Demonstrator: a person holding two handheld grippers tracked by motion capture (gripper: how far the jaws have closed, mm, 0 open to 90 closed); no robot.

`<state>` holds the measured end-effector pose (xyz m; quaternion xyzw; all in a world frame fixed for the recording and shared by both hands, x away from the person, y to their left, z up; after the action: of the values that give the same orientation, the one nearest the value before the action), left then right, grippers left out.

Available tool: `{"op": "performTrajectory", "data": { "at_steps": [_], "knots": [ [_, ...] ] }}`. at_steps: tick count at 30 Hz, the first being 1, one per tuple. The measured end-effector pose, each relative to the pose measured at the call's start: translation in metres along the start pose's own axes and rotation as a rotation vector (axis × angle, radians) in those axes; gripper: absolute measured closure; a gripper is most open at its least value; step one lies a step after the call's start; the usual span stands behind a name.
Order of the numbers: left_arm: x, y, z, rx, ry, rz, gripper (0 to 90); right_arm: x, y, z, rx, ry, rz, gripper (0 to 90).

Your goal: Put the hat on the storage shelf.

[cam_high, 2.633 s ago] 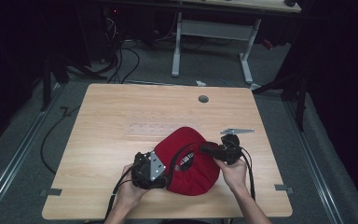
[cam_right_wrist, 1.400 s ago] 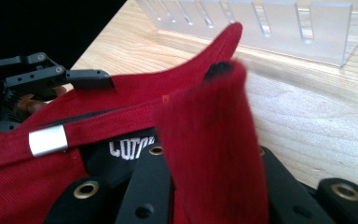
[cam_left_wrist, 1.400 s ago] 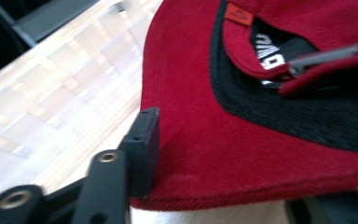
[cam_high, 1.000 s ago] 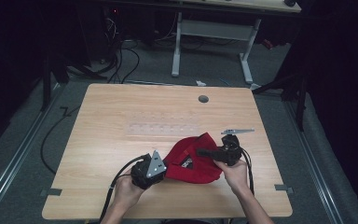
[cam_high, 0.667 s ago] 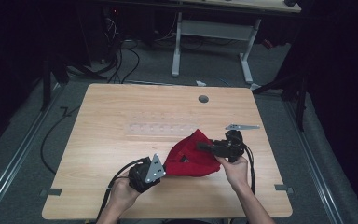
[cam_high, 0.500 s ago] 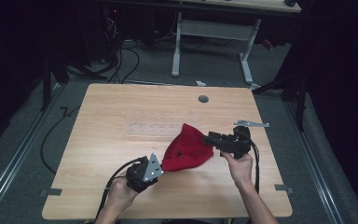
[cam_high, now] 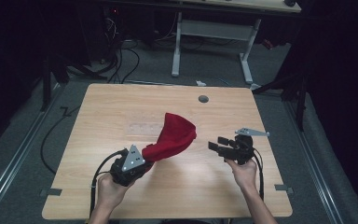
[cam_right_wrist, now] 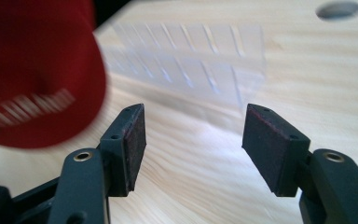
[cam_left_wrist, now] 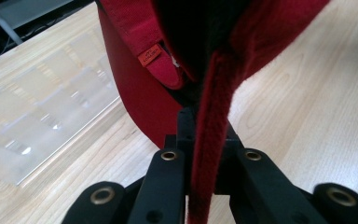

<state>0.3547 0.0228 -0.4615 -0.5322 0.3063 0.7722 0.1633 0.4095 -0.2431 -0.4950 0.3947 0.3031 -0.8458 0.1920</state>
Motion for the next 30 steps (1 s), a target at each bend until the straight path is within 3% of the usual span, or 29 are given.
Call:
{"op": "performTrajectory", "data": {
  "at_steps": [4, 15, 20, 24, 30],
  "knots": [
    [-0.004, -0.008, 0.0, -0.004, 0.008, 0.045, 85.6, 0.019, 0.01, -0.009, 0.086, -0.054, 0.049, 39.0],
    [-0.018, -0.029, 0.004, -0.027, 0.064, 0.139, 85.5, 0.054, 0.036, -0.016, 0.242, -0.152, 0.065, 39.1],
    [-0.025, -0.038, 0.007, -0.034, 0.093, 0.187, 85.5, 0.062, 0.043, -0.018, 0.314, -0.177, 0.105, 39.0],
    [-0.029, -0.046, 0.007, -0.039, 0.105, 0.213, 85.5, 0.065, 0.044, -0.019, 0.342, -0.159, 0.134, 37.8],
    [-0.036, -0.051, 0.007, -0.049, 0.118, 0.23, 85.5, 0.065, 0.046, -0.019, 0.328, -0.149, 0.141, 36.7]
  ]
}}
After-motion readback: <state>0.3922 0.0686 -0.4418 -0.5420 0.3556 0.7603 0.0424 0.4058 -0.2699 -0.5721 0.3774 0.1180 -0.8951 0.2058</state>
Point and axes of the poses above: each handheld gripper's, and its own axes: z roughly backward along the jaws, x roughly out of its underside, y roughly to its right, the point moved 6 cm from there along -z, roughly forward along the jaws, and after that the axes turned 6 degrees about -x, right-handed, at the moved point
